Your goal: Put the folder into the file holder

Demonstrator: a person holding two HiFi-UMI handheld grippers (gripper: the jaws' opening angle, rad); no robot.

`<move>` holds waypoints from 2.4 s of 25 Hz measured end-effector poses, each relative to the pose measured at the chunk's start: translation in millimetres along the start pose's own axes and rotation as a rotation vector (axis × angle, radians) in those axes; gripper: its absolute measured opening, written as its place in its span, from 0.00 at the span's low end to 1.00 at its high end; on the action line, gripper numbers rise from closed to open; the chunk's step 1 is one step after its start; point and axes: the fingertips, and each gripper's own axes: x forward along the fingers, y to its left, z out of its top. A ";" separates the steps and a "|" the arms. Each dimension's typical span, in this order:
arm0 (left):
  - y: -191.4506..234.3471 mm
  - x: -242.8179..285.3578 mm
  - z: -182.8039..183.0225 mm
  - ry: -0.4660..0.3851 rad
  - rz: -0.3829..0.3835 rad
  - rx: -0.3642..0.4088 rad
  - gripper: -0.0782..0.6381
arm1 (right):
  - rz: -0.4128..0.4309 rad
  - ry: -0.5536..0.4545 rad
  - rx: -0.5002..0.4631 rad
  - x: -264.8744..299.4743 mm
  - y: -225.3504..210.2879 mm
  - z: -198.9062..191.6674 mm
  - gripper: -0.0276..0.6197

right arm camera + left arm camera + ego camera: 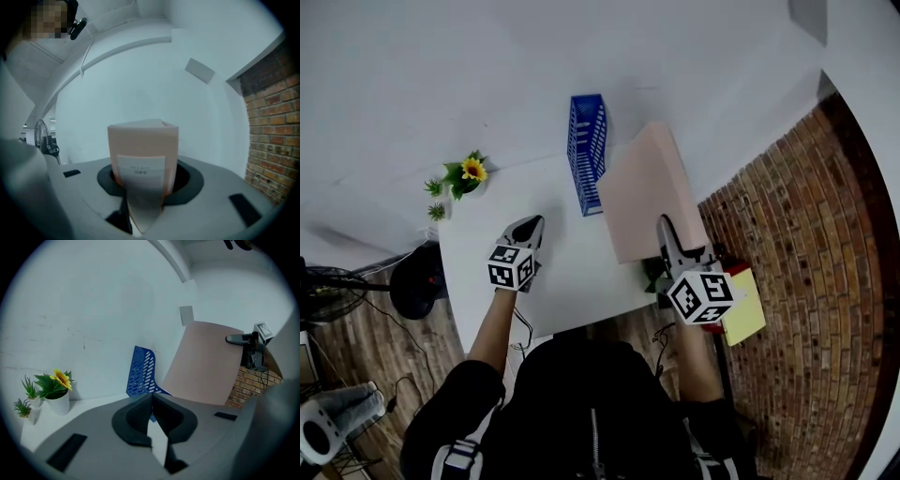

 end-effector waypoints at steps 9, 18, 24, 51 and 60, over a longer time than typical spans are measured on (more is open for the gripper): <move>28.9 -15.2 -7.8 0.016 0.049 0.000 0.14 | 0.014 -0.044 -0.060 50.7 10.4 25.6 0.30; 46.7 -35.7 -11.6 0.014 0.113 -0.019 0.14 | 0.032 -0.067 -0.060 87.0 8.3 44.7 0.30; 59.1 -46.7 -12.3 0.007 0.167 -0.037 0.14 | 0.053 -0.072 -0.064 109.7 7.6 55.1 0.30; 81.3 -76.8 -34.2 0.032 0.286 -0.079 0.14 | 0.007 -0.090 -0.069 176.0 8.8 45.2 0.30; 97.2 -88.0 -38.1 0.032 0.310 -0.098 0.14 | -0.001 -0.084 -0.082 192.4 20.2 36.8 0.30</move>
